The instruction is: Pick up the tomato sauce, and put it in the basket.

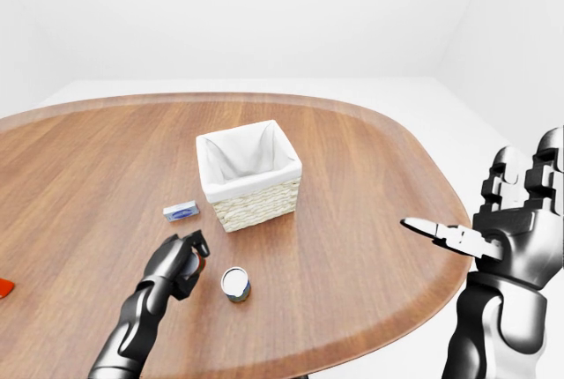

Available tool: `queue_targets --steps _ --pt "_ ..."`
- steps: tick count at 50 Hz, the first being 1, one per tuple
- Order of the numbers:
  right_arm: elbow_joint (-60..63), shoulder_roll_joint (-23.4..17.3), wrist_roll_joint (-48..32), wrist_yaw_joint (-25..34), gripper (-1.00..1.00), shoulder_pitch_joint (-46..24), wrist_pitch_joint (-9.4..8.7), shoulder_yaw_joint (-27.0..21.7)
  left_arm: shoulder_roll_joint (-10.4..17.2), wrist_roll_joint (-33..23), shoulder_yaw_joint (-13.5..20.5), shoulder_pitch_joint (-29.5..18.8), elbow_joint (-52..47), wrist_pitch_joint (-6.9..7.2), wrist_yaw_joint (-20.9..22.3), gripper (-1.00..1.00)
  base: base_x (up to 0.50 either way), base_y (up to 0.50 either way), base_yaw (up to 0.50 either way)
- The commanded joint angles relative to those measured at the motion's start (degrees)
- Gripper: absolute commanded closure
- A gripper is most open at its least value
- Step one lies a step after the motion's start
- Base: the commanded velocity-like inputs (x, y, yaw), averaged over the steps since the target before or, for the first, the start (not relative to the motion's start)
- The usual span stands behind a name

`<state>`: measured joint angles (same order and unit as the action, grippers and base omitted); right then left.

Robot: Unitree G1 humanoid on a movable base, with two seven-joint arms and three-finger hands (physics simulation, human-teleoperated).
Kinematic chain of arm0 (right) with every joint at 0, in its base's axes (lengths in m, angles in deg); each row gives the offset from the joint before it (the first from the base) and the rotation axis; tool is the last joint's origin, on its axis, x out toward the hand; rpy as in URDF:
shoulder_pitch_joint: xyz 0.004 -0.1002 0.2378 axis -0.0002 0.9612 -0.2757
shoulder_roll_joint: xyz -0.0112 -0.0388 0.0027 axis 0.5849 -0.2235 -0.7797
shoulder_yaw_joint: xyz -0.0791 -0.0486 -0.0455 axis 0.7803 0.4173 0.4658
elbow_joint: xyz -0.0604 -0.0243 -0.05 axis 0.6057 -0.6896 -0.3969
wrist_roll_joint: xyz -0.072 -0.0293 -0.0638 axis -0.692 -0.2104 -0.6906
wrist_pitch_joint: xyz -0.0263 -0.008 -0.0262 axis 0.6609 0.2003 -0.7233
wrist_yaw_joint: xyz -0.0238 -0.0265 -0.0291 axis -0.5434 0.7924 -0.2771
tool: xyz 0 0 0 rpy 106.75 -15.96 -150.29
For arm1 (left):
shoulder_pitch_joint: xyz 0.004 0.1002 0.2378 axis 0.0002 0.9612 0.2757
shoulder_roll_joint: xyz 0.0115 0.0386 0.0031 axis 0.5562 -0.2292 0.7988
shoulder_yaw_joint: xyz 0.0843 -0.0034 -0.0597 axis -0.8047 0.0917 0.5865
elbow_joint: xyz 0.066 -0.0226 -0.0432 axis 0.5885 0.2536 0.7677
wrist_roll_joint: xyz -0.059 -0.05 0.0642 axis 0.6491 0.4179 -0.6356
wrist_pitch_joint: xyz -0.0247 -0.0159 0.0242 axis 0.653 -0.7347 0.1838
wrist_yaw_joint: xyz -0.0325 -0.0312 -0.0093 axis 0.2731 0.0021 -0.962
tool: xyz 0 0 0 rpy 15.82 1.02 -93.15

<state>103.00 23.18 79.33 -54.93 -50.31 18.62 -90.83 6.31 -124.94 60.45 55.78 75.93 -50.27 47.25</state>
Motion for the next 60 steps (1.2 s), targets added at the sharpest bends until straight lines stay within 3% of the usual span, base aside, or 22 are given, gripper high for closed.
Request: queue_targets --steps 1,11,17,21,22,23,25,28,30,33,34,38,41,42,44,47,50,51,53,55,60 --pt "-0.5 0.1 -0.5 0.0 -1.0 -0.2 0.0 0.4 -3.0 -2.8 -0.4 -3.1 -23.1 3.12 8.0 1.0 0.0 0.0 0.0" --pt "-0.3 0.0 -0.4 0.0 -1.0 -0.2 0.0 0.4 -2.9 -6.0 1.6 -11.3 -35.4 3.12 18.2 1.0 0.0 0.0 0.0" --pt "0.2 -0.1 -0.3 -0.2 -1.0 -0.3 0.0 0.3 -3.3 -7.3 1.0 -19.2 -36.6 3.12 20.8 1.0 0.0 0.0 0.0" --pt "0.6 -0.3 -0.1 -0.3 -1.0 -0.4 0.0 0.1 -2.9 -5.9 1.7 -28.2 -30.7 3.12 18.6 1.0 0.0 0.0 0.0" --pt "0.9 -0.3 -0.1 -0.4 -1.0 -0.4 0.0 0.2 -2.8 -5.7 1.6 -28.4 -30.4 3.12 18.4 1.0 0.0 0.0 0.0" --pt "0.7 -0.2 -0.2 -0.4 -1.0 -0.4 0.0 0.2 -1.9 -4.4 2.3 -33.9 -24.0 3.12 15.2 1.0 0.0 0.0 0.0" --pt "0.7 -0.2 -0.1 -0.3 -1.0 -0.3 0.0 0.1 -0.6 -3.6 2.4 -39.7 -17.3 3.12 12.3 1.0 0.0 0.0 0.0" --pt "0.2 -0.4 -0.1 -0.1 -1.0 -0.5 0.0 -0.2 0.2 -2.9 1.9 -47.2 -10.9 3.12 12.1 1.0 0.0 0.0 0.0" --pt "0.8 -0.5 0.3 -0.4 -1.0 -0.4 0.0 -0.4 0.4 -1.3 1.9 -55.4 -2.6 3.12 10.2 1.0 0.0 0.0 0.0" --pt "1.0 -0.4 0.3 -0.4 -1.0 -0.4 0.0 -0.3 1.4 3.4 2.4 -68.7 20.9 3.12 1.8 1.0 0.0 0.0 0.0" --pt "1.1 -0.4 0.2 -0.4 -1.0 -0.3 0.0 -0.4 1.2 7.0 3.4 -72.1 28.5 3.12 0.9 1.0 0.0 0.0 0.0" --pt "0.4 -0.3 -0.1 -0.3 -1.0 -0.6 0.0 0.0 1.9 10.3 2.7 -82.2 52.8 3.12 -7.7 1.0 0.0 0.0 0.0" --pt "0.4 -0.3 -0.1 -0.3 -1.0 -0.6 0.0 0.1 2.0 10.7 2.3 -82.4 53.2 3.12 -7.9 1.0 0.0 0.0 0.0" --pt "0.0 -0.2 0.0 -0.1 -1.0 -0.5 0.0 0.1 0.3 14.6 5.0 -82.6 57.4 3.12 -5.3 1.0 0.0 0.0 0.0" --pt "0.1 -0.3 0.0 -0.2 -1.0 -0.6 0.0 0.3 0.3 12.1 2.4 -82.0 58.3 3.12 -8.1 1.0 0.0 0.0 0.0" --pt "-0.2 -0.2 -0.1 0.0 -1.0 -0.4 0.0 0.2 -0.8 16.5 5.6 -82.1 59.2 3.12 -2.9 1.0 0.0 0.0 0.0" --pt "-0.4 -0.2 -0.5 -0.2 -1.0 -0.5 0.0 0.8 -2.4 19.5 6.5 -82.1 59.6 3.12 1.4 1.0 0.0 0.0 0.0" --pt "-0.4 -0.2 0.1 -0.1 -1.0 -0.4 0.0 0.3 -2.5 17.1 4.1 -81.2 59.9 3.12 -0.7 1.0 0.0 0.0 0.0" --pt "0.1 -0.3 0.6 -0.1 -1.0 -0.4 0.0 -0.1 -3.2 19.2 5.7 -80.1 59.9 3.12 0.7 1.0 0.0 0.0 0.0" --pt "-0.2 -0.3 0.4 -0.1 -1.0 -0.5 0.0 0.2 -3.3 18.0 4.4 -78.6 60.2 3.12 0.8 1.0 0.0 0.0 0.0" --pt "-0.2 -0.4 0.4 -0.3 -1.0 -0.5 0.0 0.3 -4.0 21.3 6.1 -75.1 60.3 3.12 3.9 1.0 0.0 0.0 0.0"
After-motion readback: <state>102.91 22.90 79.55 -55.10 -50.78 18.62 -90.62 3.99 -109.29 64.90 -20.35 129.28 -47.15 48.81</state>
